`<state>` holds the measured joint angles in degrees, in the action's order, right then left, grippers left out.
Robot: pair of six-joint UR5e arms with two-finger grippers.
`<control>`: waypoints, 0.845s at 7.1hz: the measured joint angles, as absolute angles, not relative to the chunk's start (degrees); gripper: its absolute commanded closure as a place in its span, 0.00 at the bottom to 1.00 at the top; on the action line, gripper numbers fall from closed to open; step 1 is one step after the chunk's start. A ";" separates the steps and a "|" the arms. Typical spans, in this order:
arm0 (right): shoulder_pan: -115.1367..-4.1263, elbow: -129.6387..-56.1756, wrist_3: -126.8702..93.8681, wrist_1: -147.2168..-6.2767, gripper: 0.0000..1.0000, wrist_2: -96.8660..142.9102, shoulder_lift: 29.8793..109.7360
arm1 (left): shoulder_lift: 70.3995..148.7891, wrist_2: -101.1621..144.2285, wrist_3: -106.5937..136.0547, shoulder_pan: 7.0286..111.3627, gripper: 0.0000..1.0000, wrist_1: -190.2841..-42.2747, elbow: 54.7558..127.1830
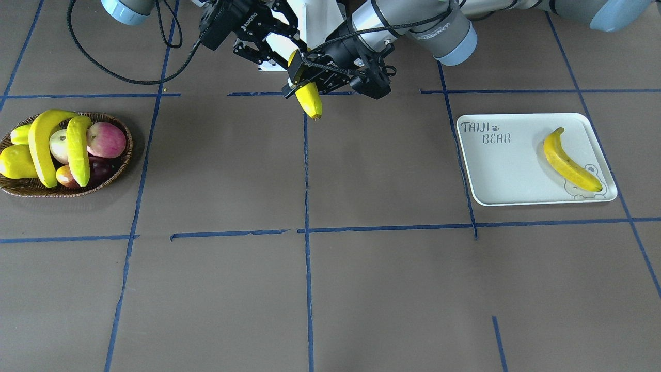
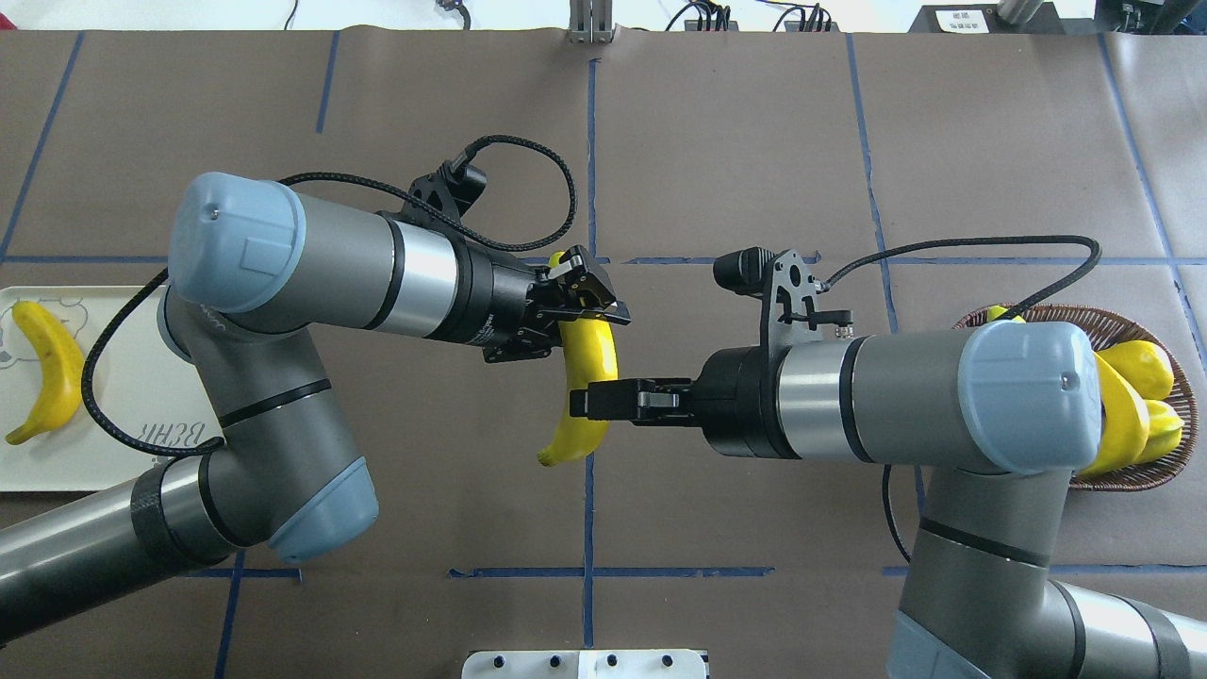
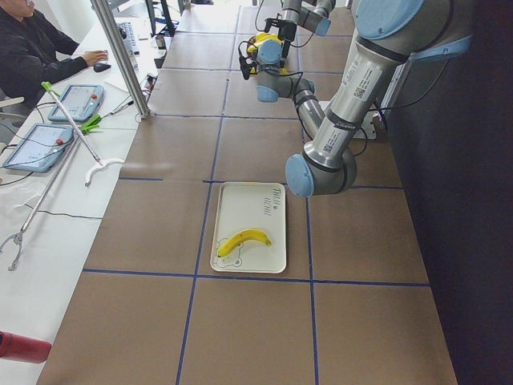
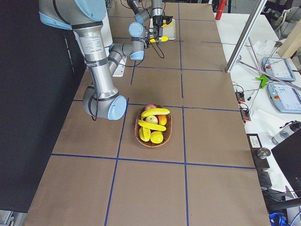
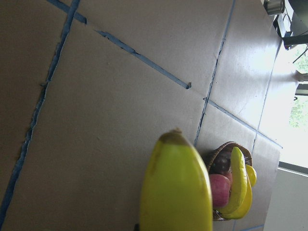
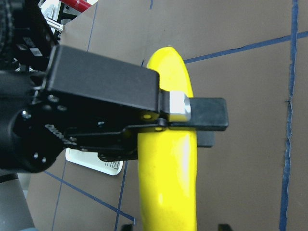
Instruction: Transfer all bananas from basket to plate
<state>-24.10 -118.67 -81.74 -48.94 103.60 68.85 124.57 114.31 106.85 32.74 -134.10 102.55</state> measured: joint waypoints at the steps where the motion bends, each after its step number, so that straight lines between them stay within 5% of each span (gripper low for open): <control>1: -24.17 -118.77 -81.74 -48.95 0.00 103.67 68.88 | 124.58 114.36 107.16 33.24 1.00 -134.03 102.56; 6: -29.85 -122.95 -81.79 -51.78 0.00 108.44 73.78 | 118.05 120.95 96.00 42.99 1.00 -121.16 103.17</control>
